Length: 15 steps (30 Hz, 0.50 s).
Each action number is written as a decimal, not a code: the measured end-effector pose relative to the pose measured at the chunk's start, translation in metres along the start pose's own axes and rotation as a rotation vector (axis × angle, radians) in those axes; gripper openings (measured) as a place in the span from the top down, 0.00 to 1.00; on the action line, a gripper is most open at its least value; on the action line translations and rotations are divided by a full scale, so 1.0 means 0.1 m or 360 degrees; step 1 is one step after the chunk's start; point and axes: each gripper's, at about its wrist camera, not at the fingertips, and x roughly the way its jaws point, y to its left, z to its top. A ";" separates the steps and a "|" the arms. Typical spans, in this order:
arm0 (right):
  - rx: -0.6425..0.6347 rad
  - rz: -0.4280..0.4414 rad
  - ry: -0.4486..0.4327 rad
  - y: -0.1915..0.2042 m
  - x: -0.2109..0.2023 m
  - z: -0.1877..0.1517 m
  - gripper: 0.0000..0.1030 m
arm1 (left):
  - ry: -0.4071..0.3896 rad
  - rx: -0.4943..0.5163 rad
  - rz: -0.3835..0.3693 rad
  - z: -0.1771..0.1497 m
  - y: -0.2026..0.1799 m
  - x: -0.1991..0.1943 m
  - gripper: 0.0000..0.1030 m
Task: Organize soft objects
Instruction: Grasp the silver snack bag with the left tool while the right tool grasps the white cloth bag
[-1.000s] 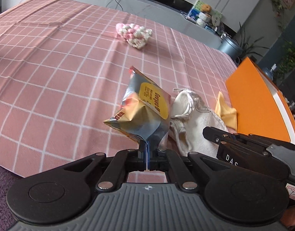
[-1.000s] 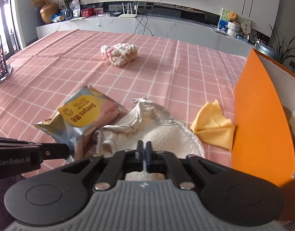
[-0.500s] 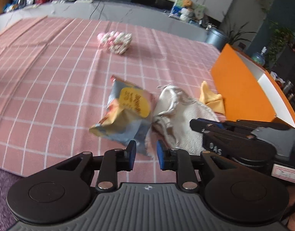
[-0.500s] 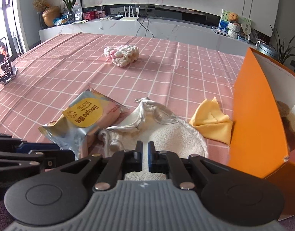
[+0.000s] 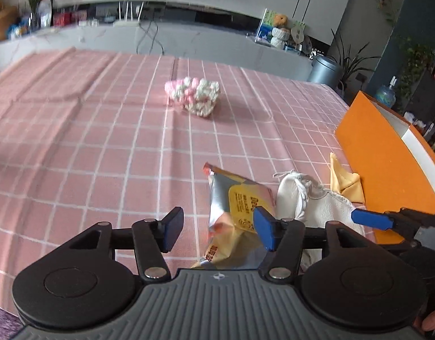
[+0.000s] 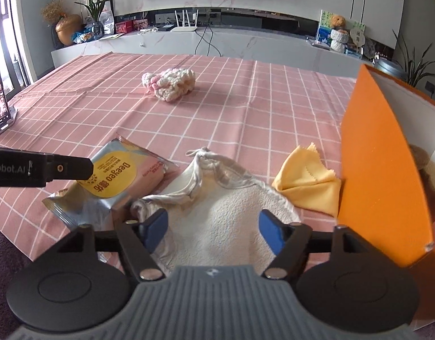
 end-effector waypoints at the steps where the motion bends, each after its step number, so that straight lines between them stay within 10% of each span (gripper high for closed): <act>1: 0.0009 0.0006 0.0008 0.00 0.03 -0.01 0.25 | 0.0026 -0.0034 -0.0027 0.00 0.06 0.04 0.34; 6: 0.0012 -0.0003 0.0027 0.00 0.13 -0.01 0.14 | 0.0119 -0.0251 -0.0213 -0.05 0.24 0.26 0.27; 15: 0.0005 -0.0051 0.0022 0.01 0.24 -0.15 0.02 | 0.0129 -0.0215 -0.0207 -0.03 0.15 0.47 0.24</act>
